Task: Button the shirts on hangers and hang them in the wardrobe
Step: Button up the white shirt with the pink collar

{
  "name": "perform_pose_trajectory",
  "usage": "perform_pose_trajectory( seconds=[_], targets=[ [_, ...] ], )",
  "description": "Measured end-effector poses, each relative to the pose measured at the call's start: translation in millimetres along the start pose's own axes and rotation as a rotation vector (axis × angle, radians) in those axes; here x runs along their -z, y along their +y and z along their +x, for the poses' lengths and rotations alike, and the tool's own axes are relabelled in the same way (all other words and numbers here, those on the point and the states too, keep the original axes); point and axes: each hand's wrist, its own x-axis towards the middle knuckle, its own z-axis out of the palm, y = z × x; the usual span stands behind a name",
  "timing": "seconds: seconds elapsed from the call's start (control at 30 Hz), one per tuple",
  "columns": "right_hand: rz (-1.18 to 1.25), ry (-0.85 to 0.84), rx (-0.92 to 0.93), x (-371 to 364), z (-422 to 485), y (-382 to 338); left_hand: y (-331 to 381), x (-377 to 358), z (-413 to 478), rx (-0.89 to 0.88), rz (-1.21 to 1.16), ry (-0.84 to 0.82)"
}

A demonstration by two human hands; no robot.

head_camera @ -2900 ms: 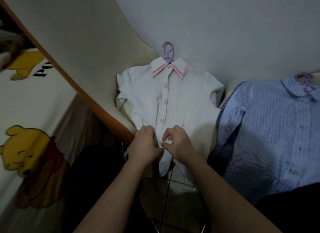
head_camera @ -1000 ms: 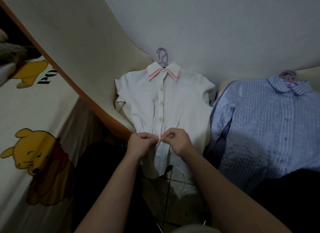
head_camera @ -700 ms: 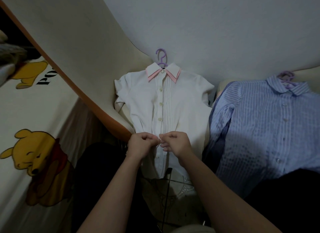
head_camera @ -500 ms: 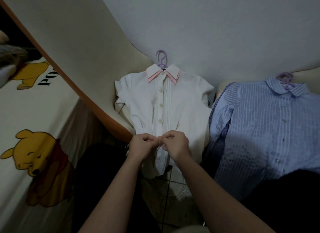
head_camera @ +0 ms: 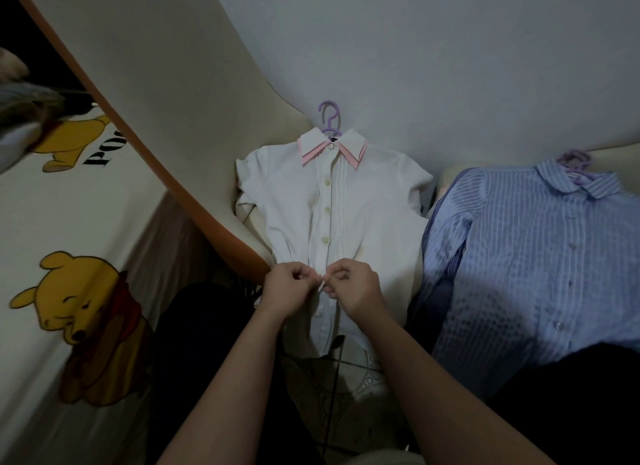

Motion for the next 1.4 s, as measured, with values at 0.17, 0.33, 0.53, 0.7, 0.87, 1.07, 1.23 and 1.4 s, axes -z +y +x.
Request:
perform_pose_trajectory(
  seconds=[0.17,0.33,0.53,0.7,0.87,1.07,1.23,1.4],
  targets=[
    [-0.016,0.048,-0.033,-9,0,3,-2,-3,-1,0.009,0.007,-0.003],
    [-0.338,0.024,0.111,-10,0,-3,-3,-1,0,-0.002,-0.002,-0.002],
    [-0.473,0.013,0.120,-11,4,1,-2,-1,-1,-0.039,0.021,-0.046],
    [-0.344,0.066,0.094,-11,6,5,-6,0,3,0.002,-0.048,-0.030],
    [-0.355,0.019,0.199,-2,0,16,-16,-3,-5,0.056,0.073,0.087],
    [-0.450,0.005,0.410,2,-18,38,-22,-25,-24,0.057,0.669,0.038],
    [-0.464,-0.026,0.441,3,-28,54,-24,-31,-25,0.032,0.651,0.155],
    [-0.484,-0.171,0.337,-4,-30,57,-33,-21,-27,0.080,0.212,0.072]
  ],
)
